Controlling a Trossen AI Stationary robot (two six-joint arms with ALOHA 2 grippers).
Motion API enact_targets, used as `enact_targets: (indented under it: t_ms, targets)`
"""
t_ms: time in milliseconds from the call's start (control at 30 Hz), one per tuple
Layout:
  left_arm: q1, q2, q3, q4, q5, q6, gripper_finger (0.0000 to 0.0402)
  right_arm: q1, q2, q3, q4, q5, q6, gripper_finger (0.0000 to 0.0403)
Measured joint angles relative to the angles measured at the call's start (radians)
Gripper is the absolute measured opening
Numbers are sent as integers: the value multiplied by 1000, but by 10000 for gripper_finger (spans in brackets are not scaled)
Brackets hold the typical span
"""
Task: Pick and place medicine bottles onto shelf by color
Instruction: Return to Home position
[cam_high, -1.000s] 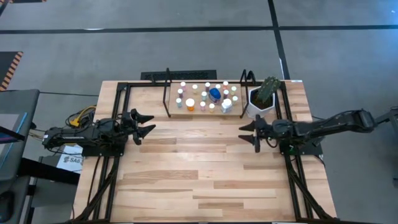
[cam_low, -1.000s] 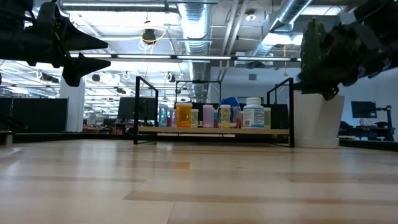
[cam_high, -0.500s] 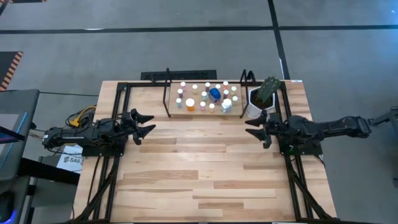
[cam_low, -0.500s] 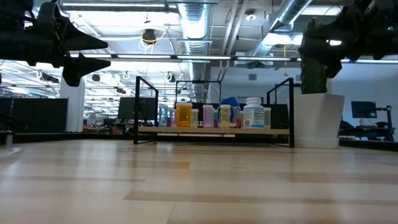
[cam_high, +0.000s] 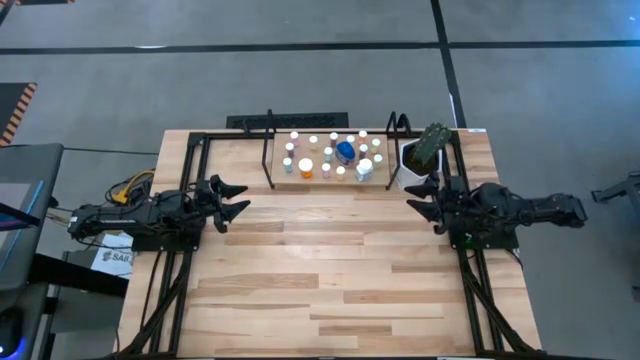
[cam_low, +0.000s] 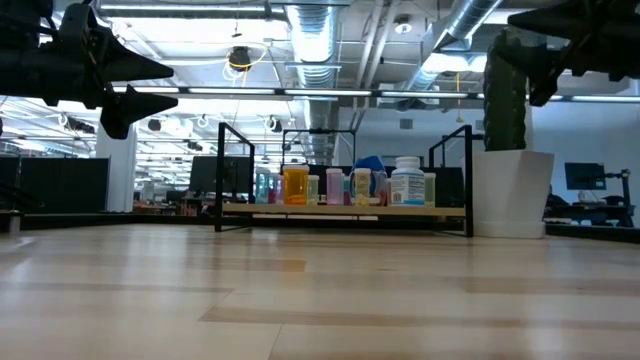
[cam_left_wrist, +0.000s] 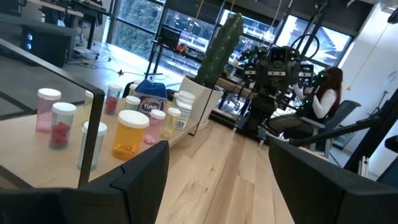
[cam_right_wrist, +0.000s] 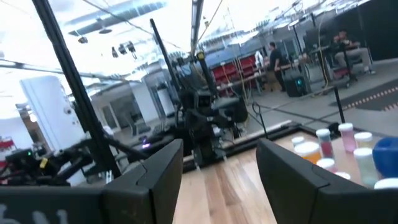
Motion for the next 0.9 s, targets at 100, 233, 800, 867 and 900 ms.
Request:
enact_targets:
  t_ms: [100,233,800,867,900]
  targets:
    - [0,0,0,0,0,0,263,-31,-24,0,-1,0,-1,225]
    - [8,0,0,0,1,0,263,-91,-58,0,-2,-1,-2,225]
    - [177,-1,0,0,3,0,263,-283,-128,0,-92,-1,-2,225]
    - [199,-1,0,0,3,0,263,-290,-128,0,-111,0,-1,225]
    - [205,-1,0,0,2,0,263,-294,-128,0,-122,0,-1,225]
